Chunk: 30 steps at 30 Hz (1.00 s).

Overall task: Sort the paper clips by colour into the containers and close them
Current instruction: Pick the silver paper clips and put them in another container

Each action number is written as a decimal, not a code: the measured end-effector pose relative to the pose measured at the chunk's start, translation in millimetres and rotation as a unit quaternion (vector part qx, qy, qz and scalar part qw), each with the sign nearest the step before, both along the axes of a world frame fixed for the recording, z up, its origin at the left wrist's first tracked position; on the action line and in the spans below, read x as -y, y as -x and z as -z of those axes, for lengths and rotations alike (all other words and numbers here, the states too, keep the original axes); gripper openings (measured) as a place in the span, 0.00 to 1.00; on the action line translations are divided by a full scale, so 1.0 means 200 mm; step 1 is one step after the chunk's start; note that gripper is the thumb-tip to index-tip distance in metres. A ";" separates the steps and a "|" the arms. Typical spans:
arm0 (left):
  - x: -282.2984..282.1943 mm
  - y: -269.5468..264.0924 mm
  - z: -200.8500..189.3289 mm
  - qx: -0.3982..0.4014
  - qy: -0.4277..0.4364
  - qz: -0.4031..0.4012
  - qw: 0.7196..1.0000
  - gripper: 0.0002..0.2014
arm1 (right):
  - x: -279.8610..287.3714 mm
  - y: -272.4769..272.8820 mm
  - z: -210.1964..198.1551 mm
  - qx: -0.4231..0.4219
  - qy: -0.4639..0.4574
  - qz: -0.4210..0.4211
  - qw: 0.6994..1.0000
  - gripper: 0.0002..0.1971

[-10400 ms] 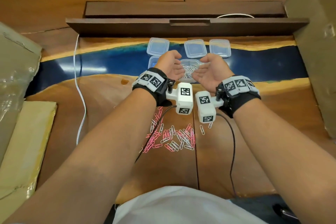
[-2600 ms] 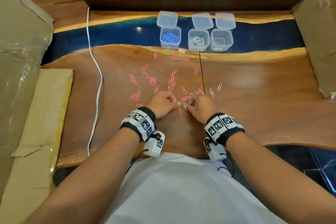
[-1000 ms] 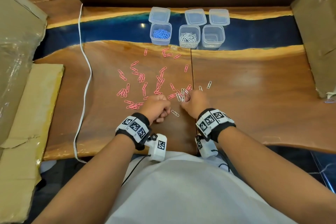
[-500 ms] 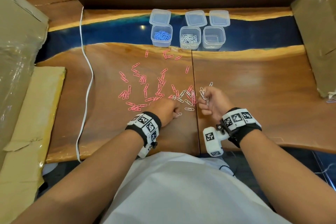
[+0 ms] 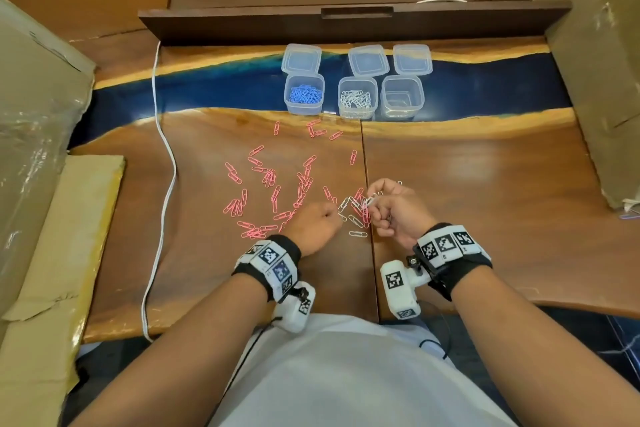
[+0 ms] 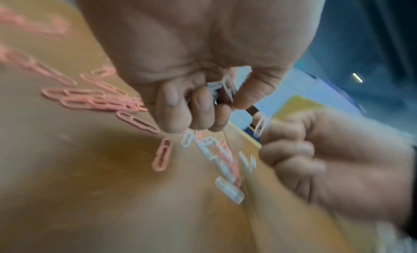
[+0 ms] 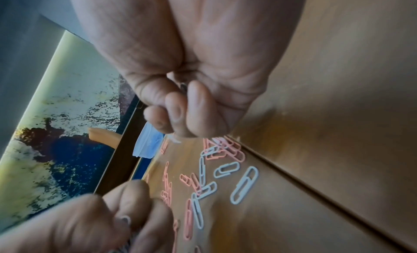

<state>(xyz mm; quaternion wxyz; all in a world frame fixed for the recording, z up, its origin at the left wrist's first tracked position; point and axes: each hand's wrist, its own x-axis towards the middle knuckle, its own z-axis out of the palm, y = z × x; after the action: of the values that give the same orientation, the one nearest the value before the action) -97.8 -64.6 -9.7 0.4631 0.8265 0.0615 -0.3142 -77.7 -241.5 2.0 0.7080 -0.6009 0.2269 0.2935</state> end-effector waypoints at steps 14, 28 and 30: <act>0.07 -0.70 -0.29 -0.151 0.359 -0.331 0.860 0.08 | -0.04 -0.57 -0.20 -0.072 -0.194 0.127 0.970 0.17; 0.11 -1.06 -0.29 -0.165 0.335 -0.326 0.869 0.31 | -0.02 -0.92 -0.27 -0.060 -0.123 0.117 0.984 0.36; 0.10 -1.01 -0.31 -0.133 0.313 -0.320 0.884 0.25 | 0.02 -0.87 -0.28 -0.023 -0.075 0.110 0.991 0.24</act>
<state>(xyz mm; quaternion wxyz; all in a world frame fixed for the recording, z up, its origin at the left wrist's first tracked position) 104.2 -83.9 53.0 0.7609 0.5244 0.2815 -0.2586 96.5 -246.1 57.0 0.7735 -0.5107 0.2852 0.2440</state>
